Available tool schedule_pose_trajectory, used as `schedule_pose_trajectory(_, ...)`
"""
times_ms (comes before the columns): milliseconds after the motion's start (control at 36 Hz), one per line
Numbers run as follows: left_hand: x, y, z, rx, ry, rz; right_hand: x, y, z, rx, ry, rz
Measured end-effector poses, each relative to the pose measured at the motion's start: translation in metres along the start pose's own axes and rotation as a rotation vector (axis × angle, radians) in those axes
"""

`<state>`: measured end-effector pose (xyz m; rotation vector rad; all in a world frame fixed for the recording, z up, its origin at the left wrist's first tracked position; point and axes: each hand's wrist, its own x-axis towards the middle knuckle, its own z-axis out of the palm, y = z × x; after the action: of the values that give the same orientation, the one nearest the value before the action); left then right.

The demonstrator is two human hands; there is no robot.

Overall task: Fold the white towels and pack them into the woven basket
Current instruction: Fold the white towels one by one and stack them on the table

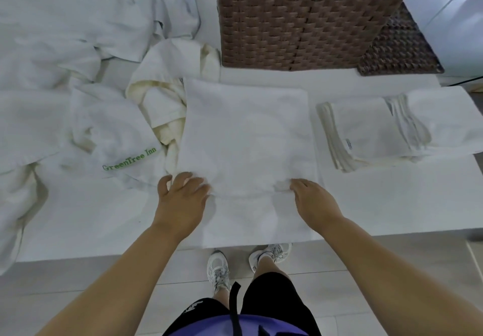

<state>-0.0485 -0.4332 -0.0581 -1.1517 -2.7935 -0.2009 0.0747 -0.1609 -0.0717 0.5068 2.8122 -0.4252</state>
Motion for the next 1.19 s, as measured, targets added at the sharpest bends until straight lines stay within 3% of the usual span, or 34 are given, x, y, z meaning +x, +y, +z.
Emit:
schedule_pose_trajectory(56, 0.008, 0.001, -0.012, -0.088, -0.005, -0.022, 0.002, -0.001, -0.012, 0.033, 0.023, 0.054)
schedule_pose_trajectory(139, 0.025, 0.002, -0.038, -0.210, -0.022, 0.003, -0.002, -0.005, -0.040, 0.116, 0.251, 0.040)
schedule_pose_trajectory(250, 0.036, 0.005, -0.073, -0.414, -0.037, 0.087, -0.025, -0.011, -0.076, 0.170, 0.651, -0.170)
schedule_pose_trajectory(333, 0.027, 0.006, -0.079, -0.394, -0.033, 0.242, -0.048, -0.005, -0.077, 0.111, 0.736, -0.336)
schedule_pose_trajectory(472, -0.002, 0.007, -0.052, -0.238, -0.173, 0.367, -0.071, 0.004, -0.039, -0.016, 0.417, -0.434)
schedule_pose_trajectory(611, -0.029, 0.014, -0.025, -0.105, -0.339, 0.394, -0.075, 0.008, -0.005, -0.076, 0.186, -0.363)
schedule_pose_trajectory(861, -0.045, 0.018, -0.012, 0.002, -0.481, 0.292, -0.082, 0.005, 0.012, -0.070, 0.043, -0.196)
schedule_pose_trajectory(1000, -0.041, 0.019, -0.010, -0.030, -0.432, 0.300, -0.081, 0.000, 0.016, -0.132, -0.085, -0.111)
schedule_pose_trajectory(1194, -0.039, 0.013, -0.010, -0.254, -0.357, 0.254, -0.084, -0.007, 0.023, -0.144, -0.114, -0.054)
